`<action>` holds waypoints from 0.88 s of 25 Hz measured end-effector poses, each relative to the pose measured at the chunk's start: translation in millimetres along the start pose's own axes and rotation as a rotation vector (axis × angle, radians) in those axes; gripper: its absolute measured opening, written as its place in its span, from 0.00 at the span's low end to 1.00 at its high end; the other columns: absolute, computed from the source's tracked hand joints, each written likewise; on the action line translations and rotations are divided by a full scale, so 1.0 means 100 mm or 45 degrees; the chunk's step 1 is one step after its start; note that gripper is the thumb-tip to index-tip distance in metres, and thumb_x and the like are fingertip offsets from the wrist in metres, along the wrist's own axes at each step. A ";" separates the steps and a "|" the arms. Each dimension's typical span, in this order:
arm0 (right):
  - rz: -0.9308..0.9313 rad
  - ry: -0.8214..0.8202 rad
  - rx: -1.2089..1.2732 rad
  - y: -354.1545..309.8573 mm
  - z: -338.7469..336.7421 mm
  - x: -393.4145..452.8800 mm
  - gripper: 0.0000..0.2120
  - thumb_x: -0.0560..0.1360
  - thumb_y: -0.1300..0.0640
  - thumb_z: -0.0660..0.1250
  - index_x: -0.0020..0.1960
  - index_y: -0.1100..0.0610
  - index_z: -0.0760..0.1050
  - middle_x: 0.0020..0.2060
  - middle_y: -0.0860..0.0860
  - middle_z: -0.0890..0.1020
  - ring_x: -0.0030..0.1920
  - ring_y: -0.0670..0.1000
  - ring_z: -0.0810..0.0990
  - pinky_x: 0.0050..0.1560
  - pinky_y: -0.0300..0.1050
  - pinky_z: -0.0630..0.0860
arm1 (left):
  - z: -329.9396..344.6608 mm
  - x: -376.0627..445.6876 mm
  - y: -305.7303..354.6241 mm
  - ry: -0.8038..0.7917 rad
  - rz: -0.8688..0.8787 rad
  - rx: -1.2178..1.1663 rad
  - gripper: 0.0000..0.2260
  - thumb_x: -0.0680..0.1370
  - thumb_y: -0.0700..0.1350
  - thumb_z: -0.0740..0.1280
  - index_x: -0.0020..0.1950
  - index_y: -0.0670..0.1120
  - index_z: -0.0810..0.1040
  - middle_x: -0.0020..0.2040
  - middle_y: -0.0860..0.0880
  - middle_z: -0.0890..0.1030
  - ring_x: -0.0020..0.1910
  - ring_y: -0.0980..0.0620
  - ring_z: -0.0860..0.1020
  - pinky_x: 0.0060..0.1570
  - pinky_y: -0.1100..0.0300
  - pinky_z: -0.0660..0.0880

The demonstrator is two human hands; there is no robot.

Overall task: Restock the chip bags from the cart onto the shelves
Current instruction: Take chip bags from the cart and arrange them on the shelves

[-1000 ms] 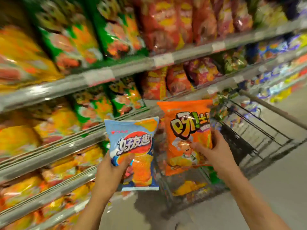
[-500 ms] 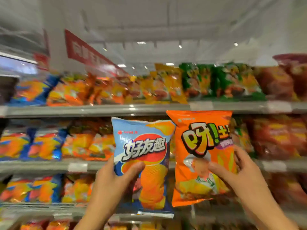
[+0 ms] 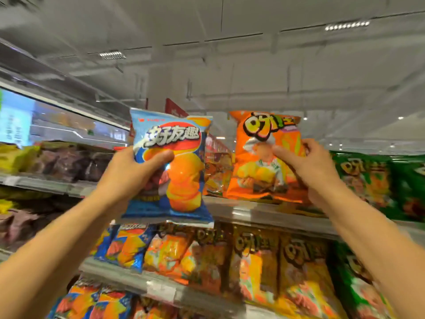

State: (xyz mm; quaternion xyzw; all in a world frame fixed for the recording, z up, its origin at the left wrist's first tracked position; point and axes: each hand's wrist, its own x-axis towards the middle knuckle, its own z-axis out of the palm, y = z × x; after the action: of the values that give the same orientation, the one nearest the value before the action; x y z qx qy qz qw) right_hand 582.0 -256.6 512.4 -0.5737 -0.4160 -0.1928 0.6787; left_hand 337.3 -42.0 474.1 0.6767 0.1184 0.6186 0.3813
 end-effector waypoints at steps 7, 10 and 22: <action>-0.031 0.106 -0.159 0.32 0.53 0.92 0.33 0.66 0.42 0.81 0.65 0.55 0.76 0.57 0.54 0.85 0.56 0.57 0.84 0.59 0.59 0.81 | -0.24 0.74 -0.45 0.017 -0.075 -0.044 0.14 0.70 0.56 0.76 0.36 0.46 0.80 0.25 0.55 0.81 0.20 0.62 0.75 0.21 0.71 0.70; -0.003 0.137 -0.168 0.62 0.86 1.11 0.34 0.67 0.43 0.81 0.66 0.56 0.75 0.58 0.55 0.84 0.56 0.56 0.83 0.57 0.57 0.81 | -0.22 1.10 -0.66 -0.058 -0.115 -0.068 0.17 0.66 0.59 0.76 0.42 0.46 0.82 0.32 0.51 0.84 0.28 0.56 0.80 0.27 0.65 0.77; 0.167 0.077 -0.171 0.65 1.64 1.26 0.27 0.68 0.44 0.80 0.61 0.55 0.78 0.43 0.51 0.89 0.37 0.49 0.88 0.30 0.42 0.82 | -0.34 2.04 -1.72 -0.229 -0.089 -0.386 0.23 0.71 0.61 0.74 0.26 0.46 0.73 0.19 0.51 0.74 0.15 0.57 0.69 0.18 0.73 0.63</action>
State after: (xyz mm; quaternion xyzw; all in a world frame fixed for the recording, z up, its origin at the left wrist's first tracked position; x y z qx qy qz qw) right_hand 646.8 -58.4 570.9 -0.6379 -0.3431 -0.1926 0.6620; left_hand 401.7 216.9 510.5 0.6594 0.0126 0.5530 0.5091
